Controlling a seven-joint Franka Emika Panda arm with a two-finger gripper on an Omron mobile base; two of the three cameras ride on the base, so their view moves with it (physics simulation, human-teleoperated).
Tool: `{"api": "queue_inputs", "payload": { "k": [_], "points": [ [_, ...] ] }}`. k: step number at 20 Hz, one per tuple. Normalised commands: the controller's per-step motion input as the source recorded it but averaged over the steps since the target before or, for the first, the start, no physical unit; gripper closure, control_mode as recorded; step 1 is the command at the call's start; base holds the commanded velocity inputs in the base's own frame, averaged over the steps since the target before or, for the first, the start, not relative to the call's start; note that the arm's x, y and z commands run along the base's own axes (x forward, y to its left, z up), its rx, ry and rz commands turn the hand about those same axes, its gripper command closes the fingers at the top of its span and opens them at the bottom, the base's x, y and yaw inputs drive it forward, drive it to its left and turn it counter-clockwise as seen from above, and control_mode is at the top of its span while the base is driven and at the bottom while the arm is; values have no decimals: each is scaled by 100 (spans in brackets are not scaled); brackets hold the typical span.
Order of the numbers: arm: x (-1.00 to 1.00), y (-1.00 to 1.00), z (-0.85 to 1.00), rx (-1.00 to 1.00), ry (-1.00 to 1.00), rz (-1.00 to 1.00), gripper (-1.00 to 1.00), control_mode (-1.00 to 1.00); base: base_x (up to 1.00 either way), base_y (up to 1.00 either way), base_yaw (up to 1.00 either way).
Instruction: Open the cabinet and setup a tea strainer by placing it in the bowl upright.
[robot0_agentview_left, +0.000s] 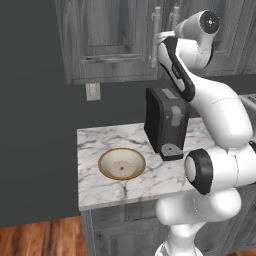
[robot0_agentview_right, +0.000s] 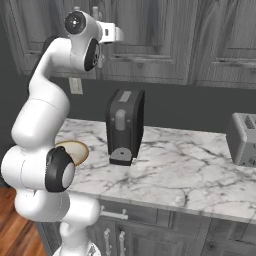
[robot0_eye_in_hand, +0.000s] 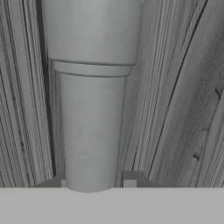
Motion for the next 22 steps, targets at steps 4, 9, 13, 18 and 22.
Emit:
{"api": "queue_inputs", "payload": {
  "k": [4, 9, 13, 18, 22],
  "points": [
    [10, -6, 0, 0, 1, 0, 100, -100, 0, 0, 0],
    [-42, -19, 4, 0, 0, 0, 100, -100, 0, 0, 0],
    [-95, -30, 19, 0, 2, 0, 100, -100, 0, 0, 0],
    [-100, -56, 16, 10, 8, -1, 100, -100, 0, 0, 0],
    [-100, -74, 20, 17, 10, 0, 100, -100, 0, 0, 0]
  ]
}}
